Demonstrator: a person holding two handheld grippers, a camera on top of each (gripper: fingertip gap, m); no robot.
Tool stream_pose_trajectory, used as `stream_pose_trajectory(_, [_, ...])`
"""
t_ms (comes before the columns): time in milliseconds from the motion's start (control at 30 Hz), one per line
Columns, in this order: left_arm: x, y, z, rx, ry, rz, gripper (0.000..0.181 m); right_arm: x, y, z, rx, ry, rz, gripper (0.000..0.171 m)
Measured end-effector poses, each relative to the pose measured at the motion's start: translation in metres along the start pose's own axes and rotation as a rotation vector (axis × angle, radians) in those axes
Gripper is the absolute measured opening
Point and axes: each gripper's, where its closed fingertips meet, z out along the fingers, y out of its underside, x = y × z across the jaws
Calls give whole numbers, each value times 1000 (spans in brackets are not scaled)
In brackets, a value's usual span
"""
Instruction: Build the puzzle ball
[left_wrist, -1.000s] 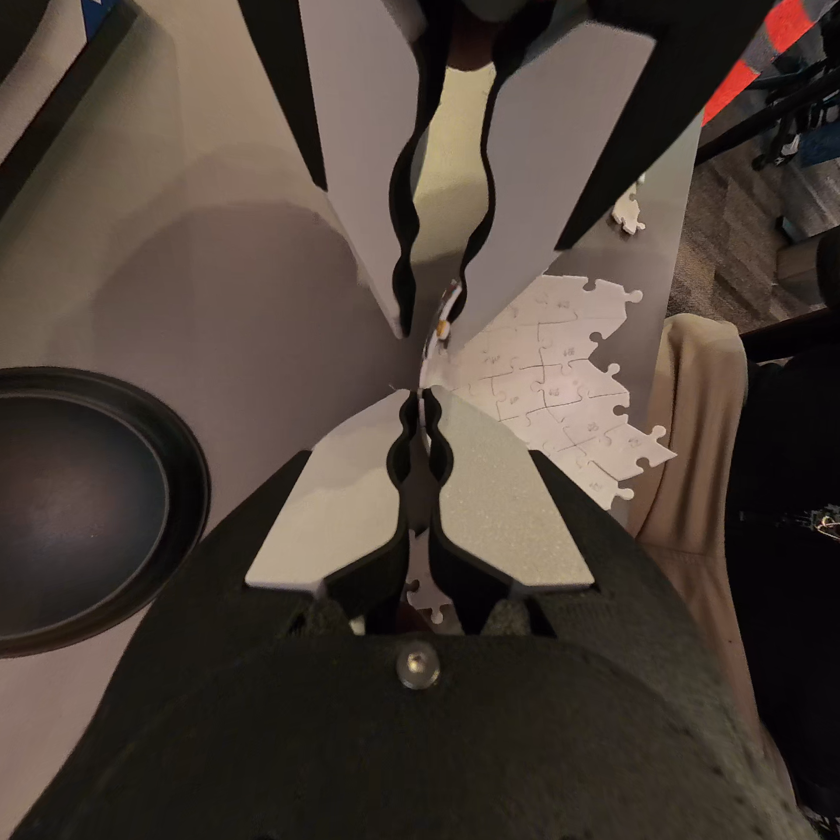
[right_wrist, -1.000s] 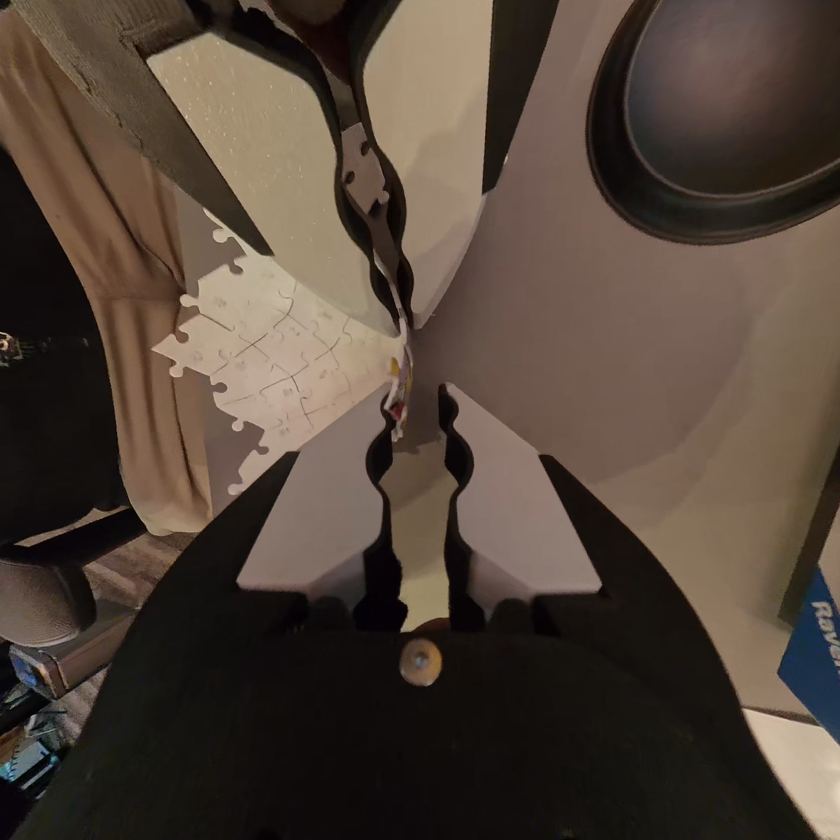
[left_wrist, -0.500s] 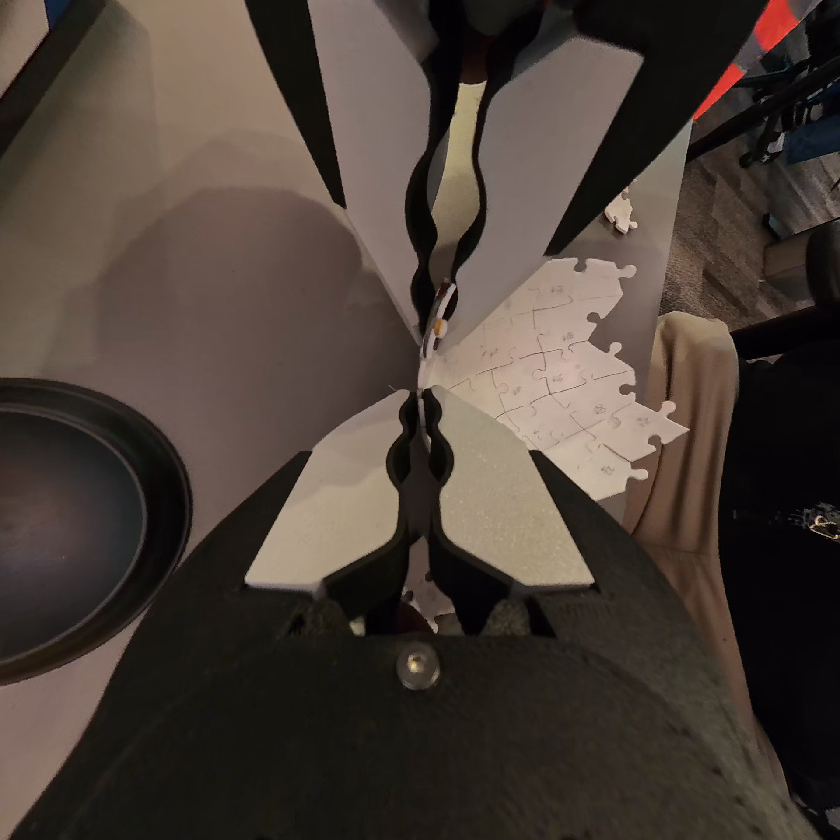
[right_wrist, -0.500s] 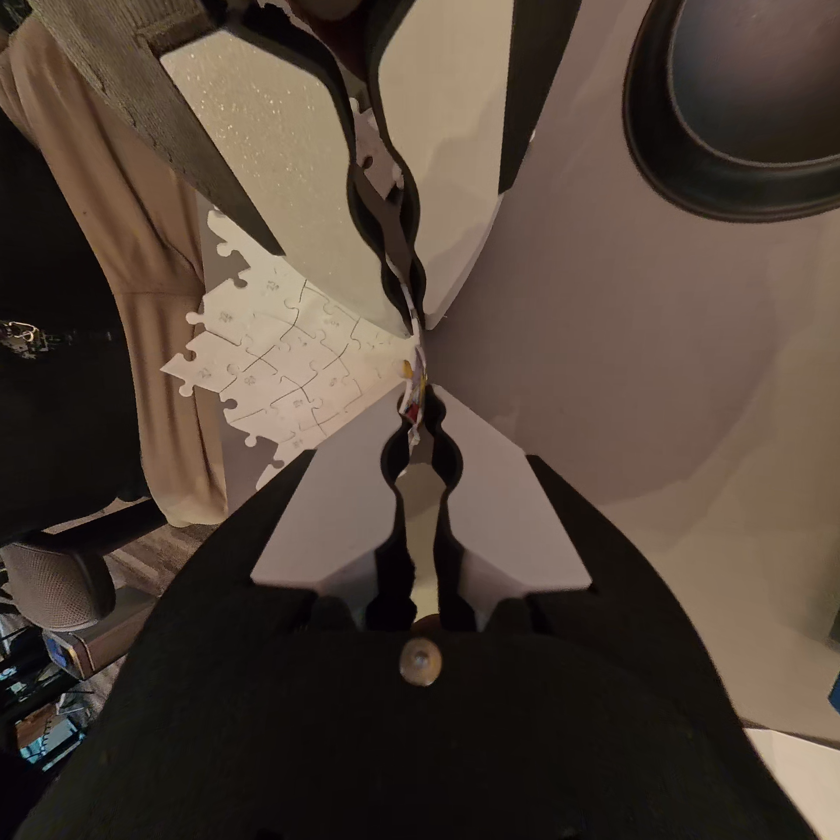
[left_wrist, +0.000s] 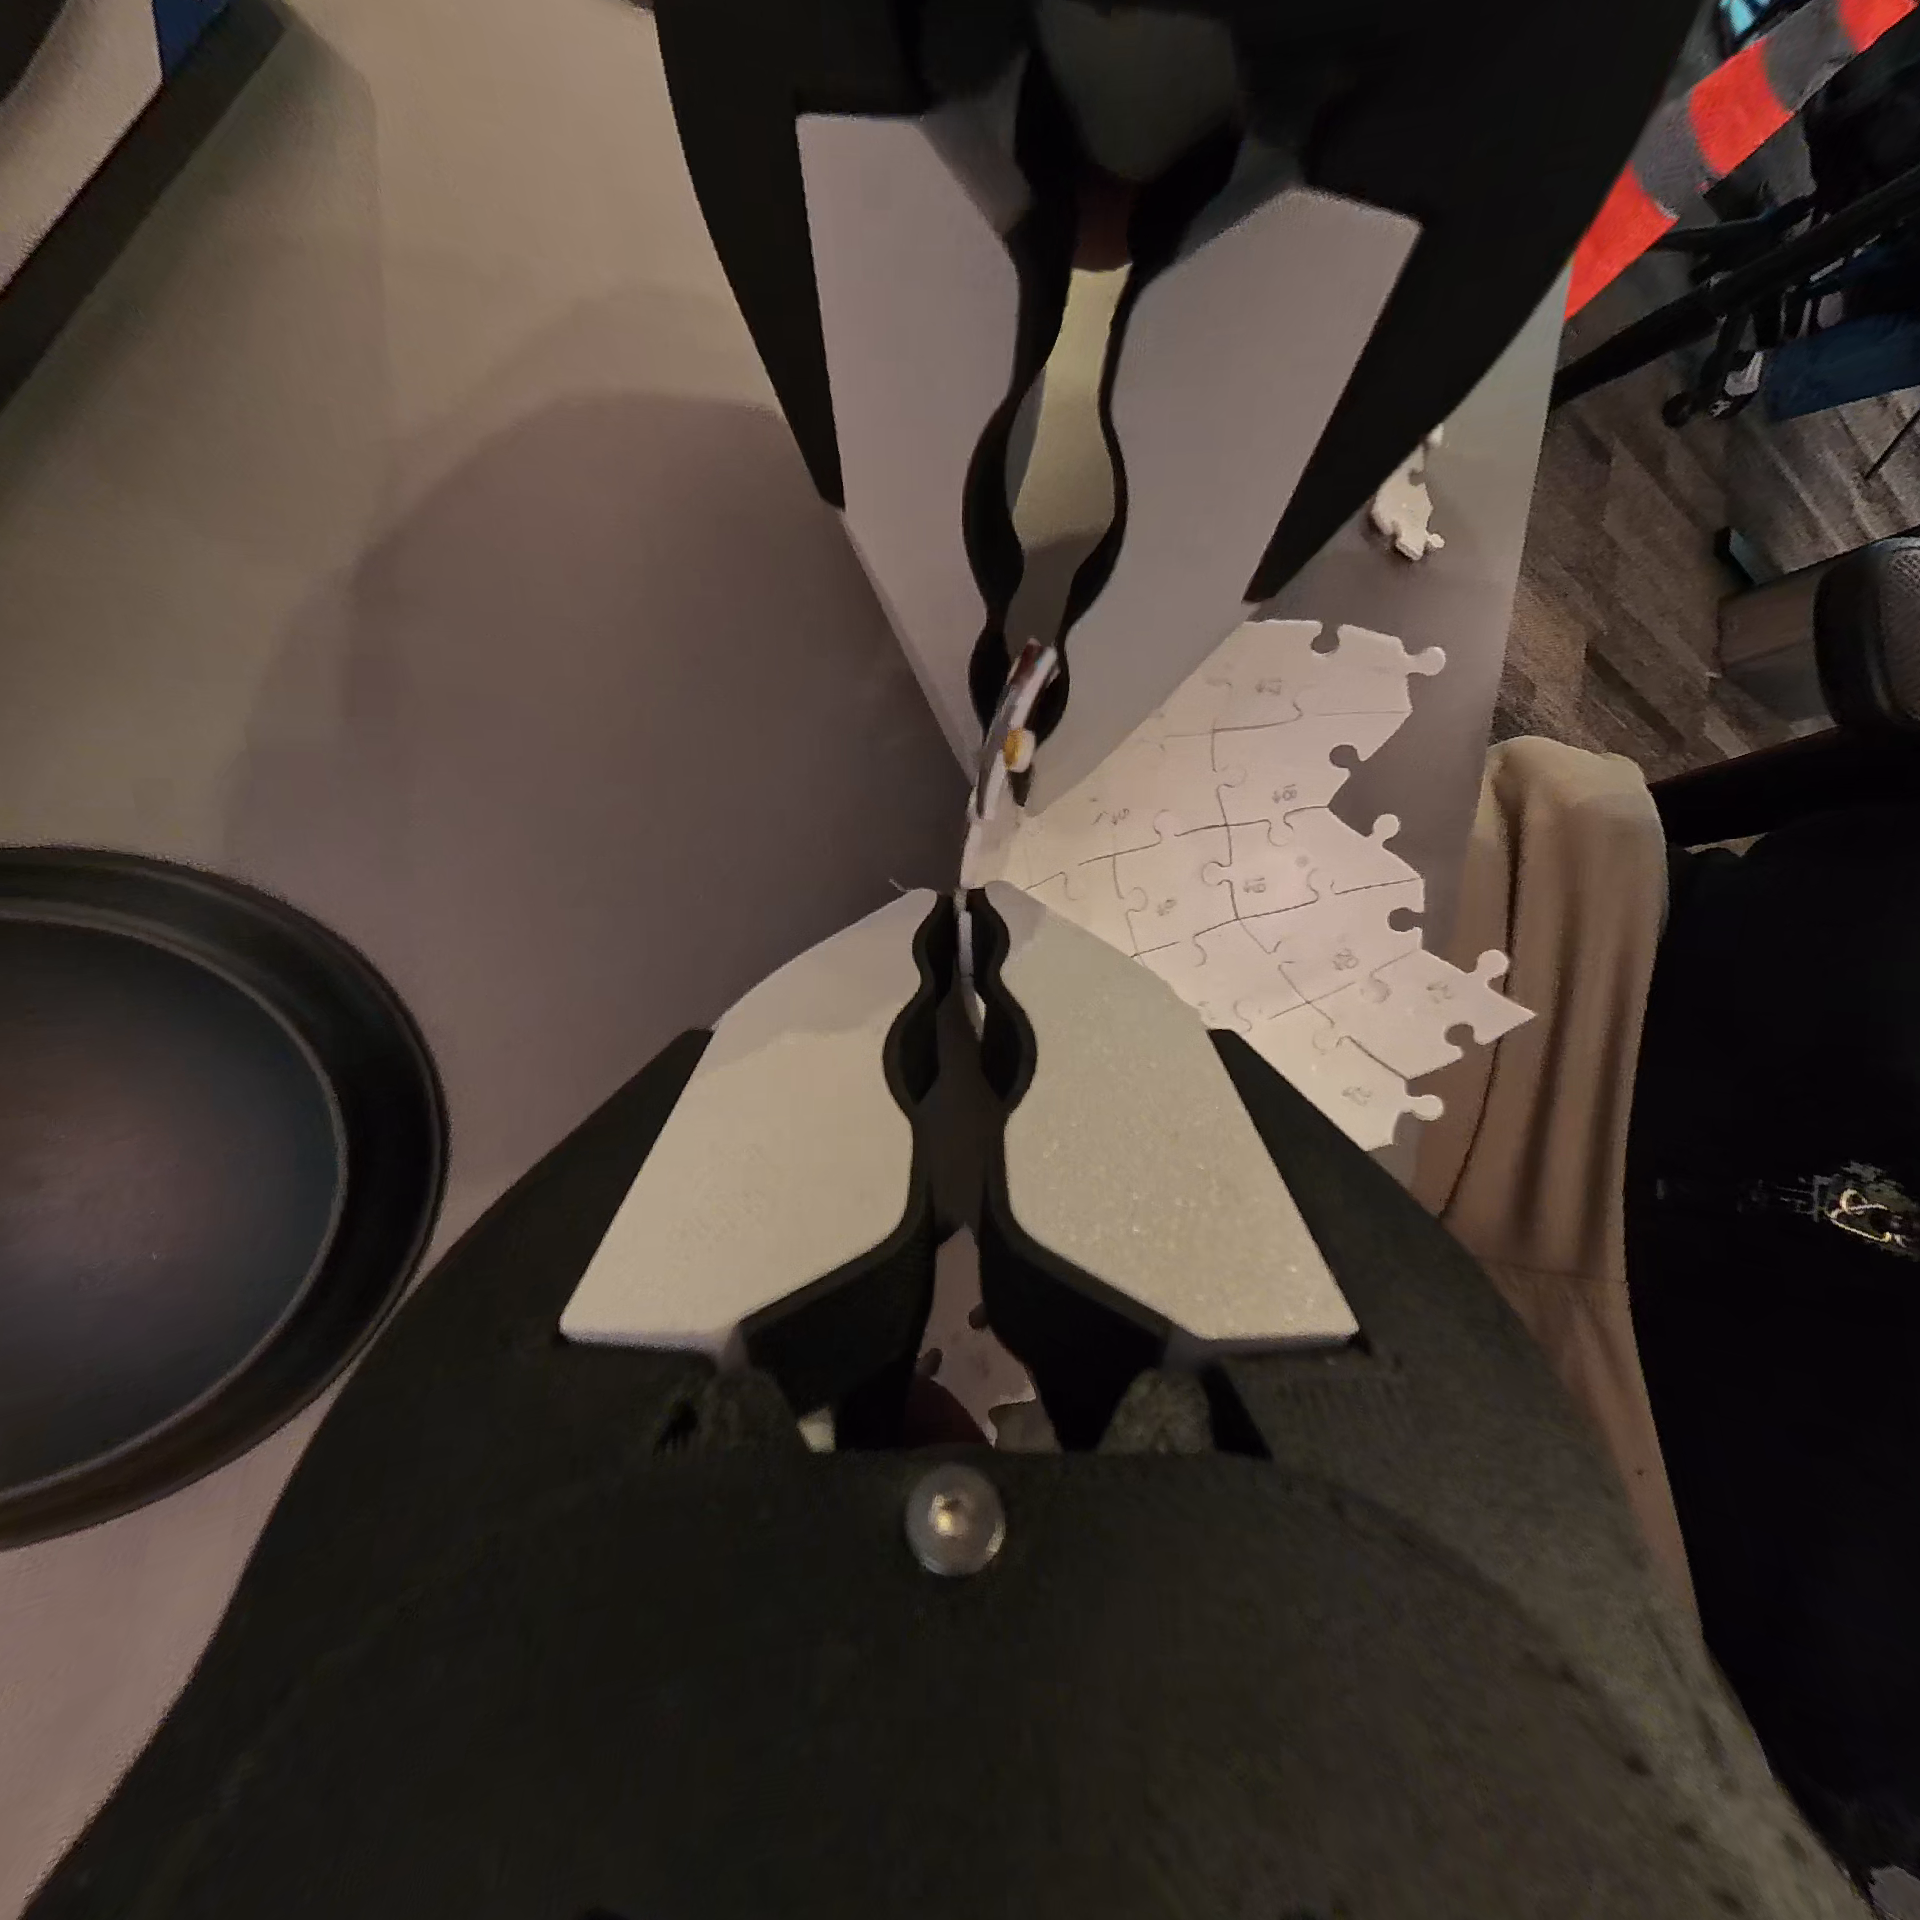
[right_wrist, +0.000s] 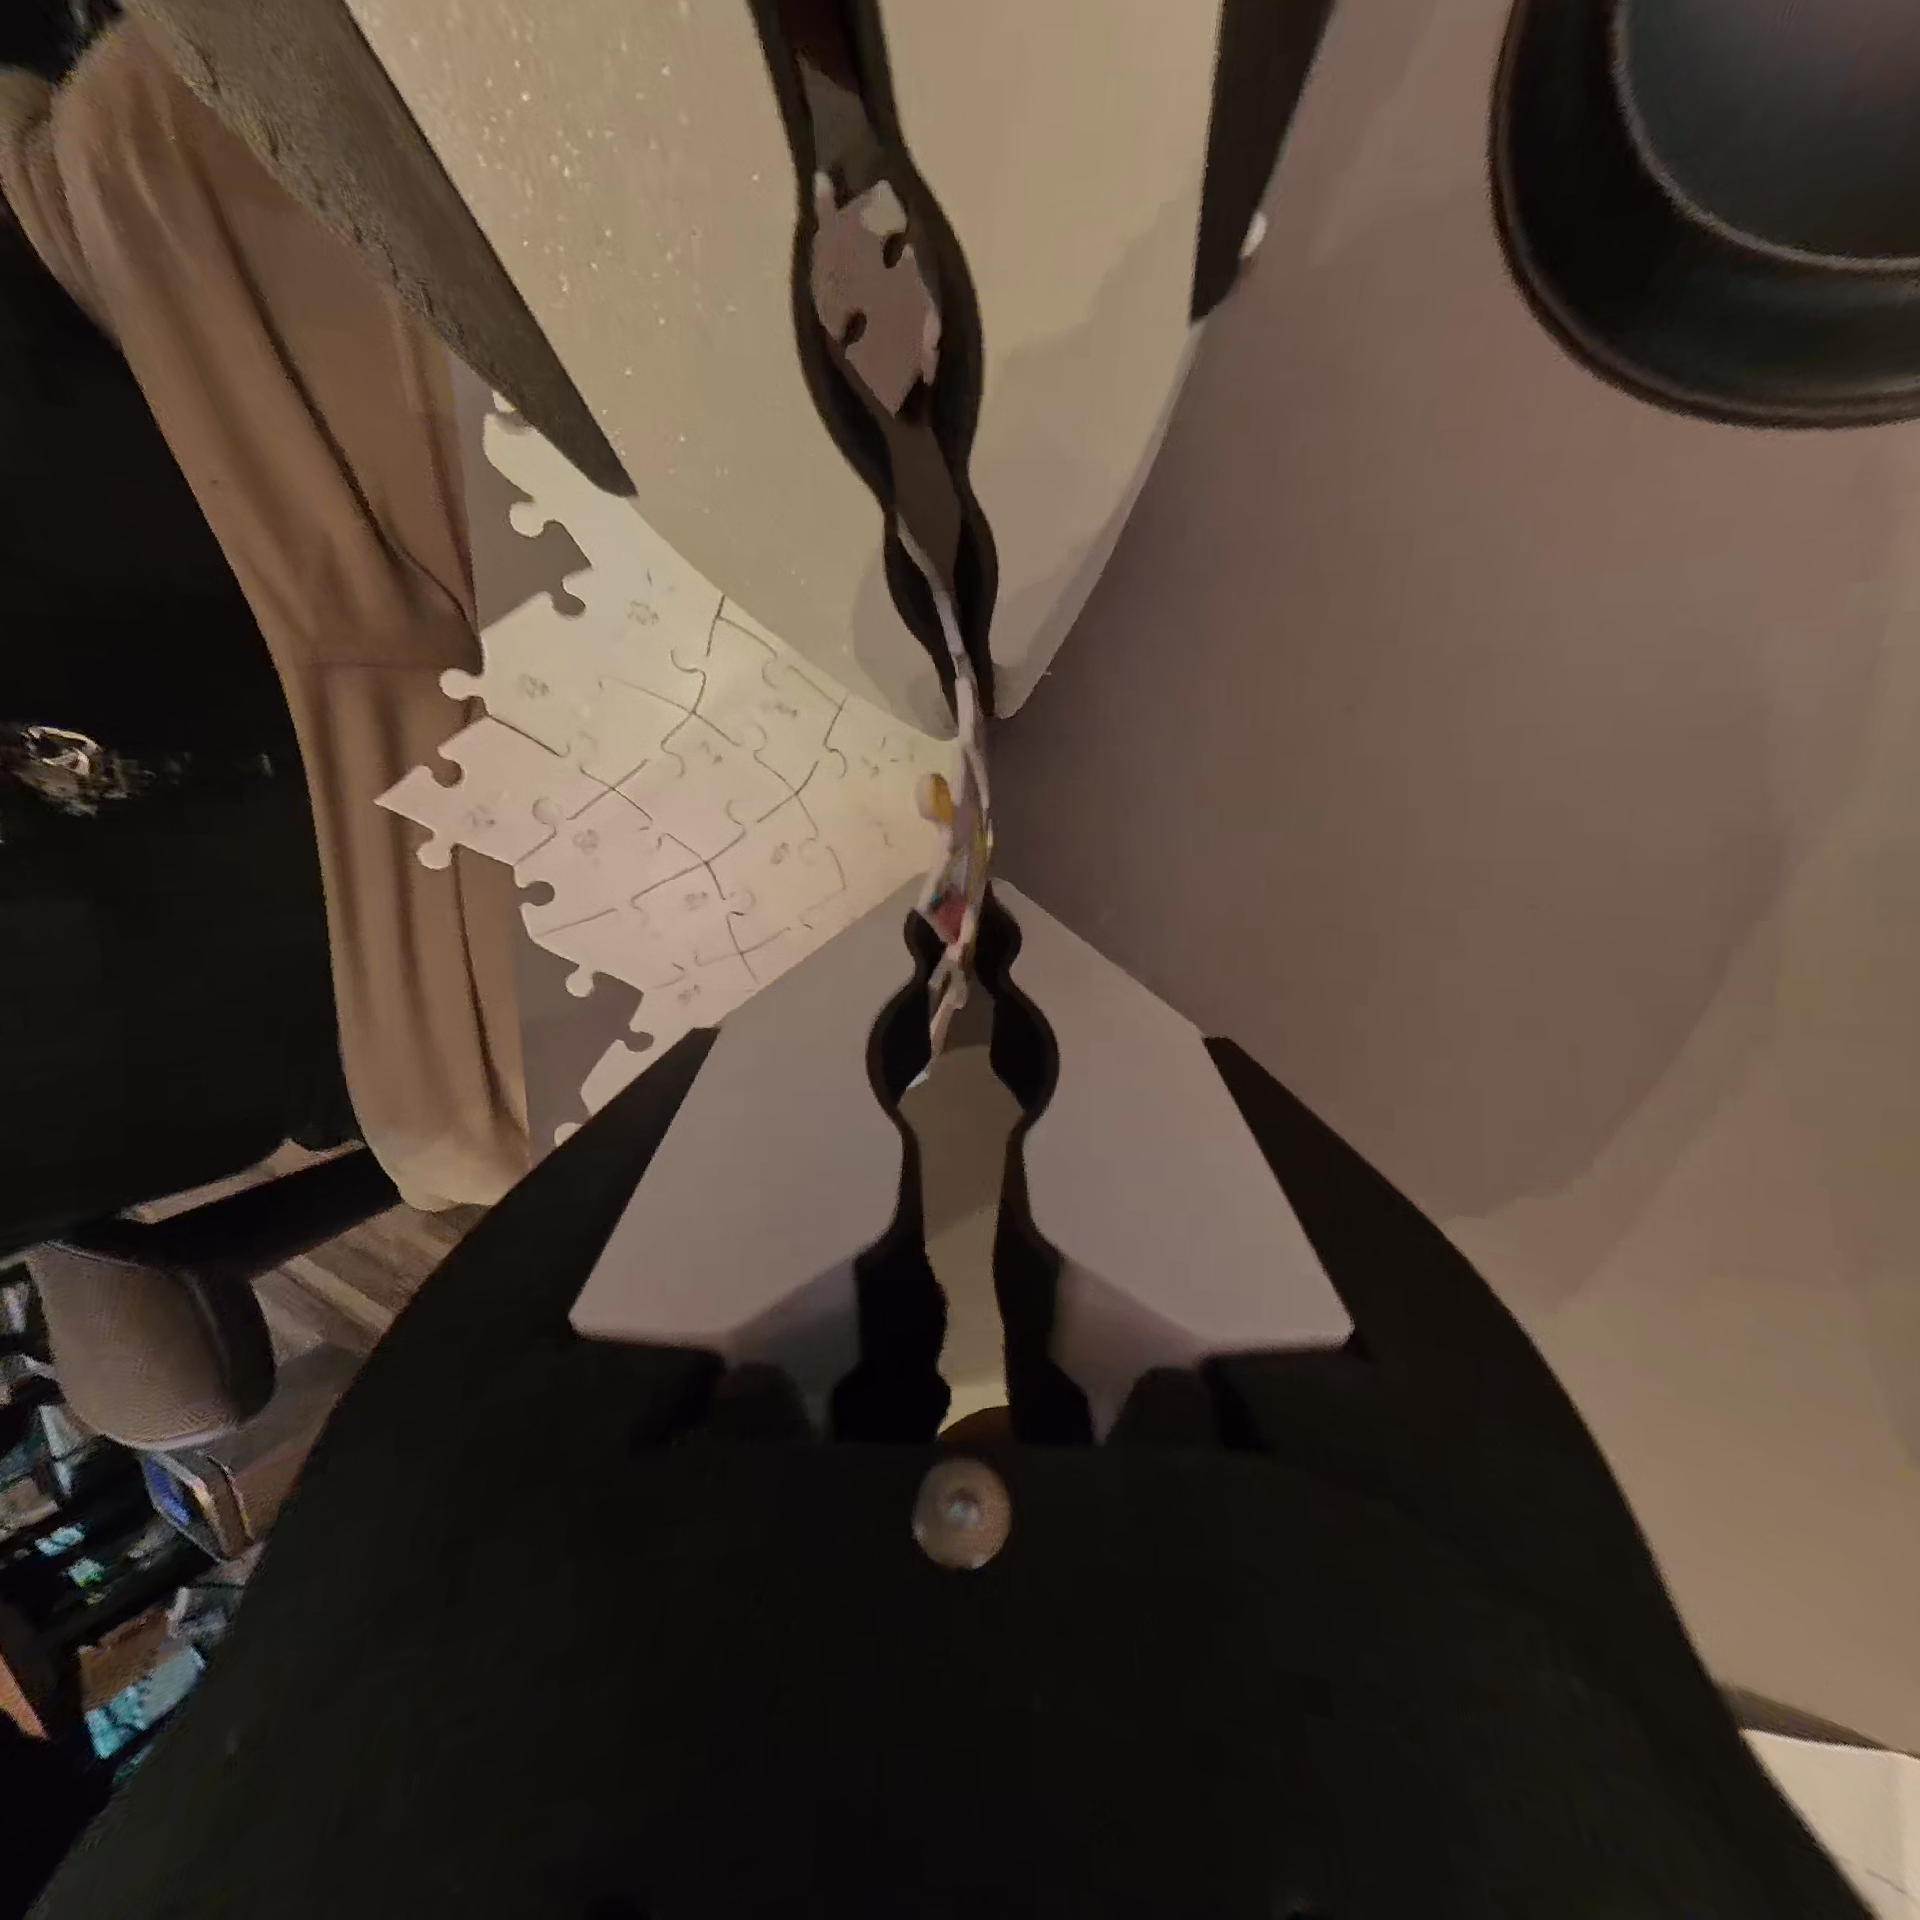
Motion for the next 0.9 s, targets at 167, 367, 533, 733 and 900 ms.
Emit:
stream_pose_trajectory(167, [1, -1, 0, -1, 1, 2, 3, 0, 0, -1, 0, -7, 38, 0])
stream_pose_trajectory(367, [-2, 0, -1, 1, -2, -14, 2, 2, -3, -2, 39, 35, 23, 3])
stream_pose_trajectory(533, [-1, 0, 0, 9, 5, -23, 3, 2, -5, -2, 106, 43, 33, 4])
stream_pose_trajectory(733, [-2, 0, 0, 11, 6, -24, 3, 4, -6, -3, 146, 58, 48, 1])
stream_pose_trajectory(900, [-1, -1, 1, 18, 16, -31, 3, 2, -5, -3, 142, 67, 63, 0])
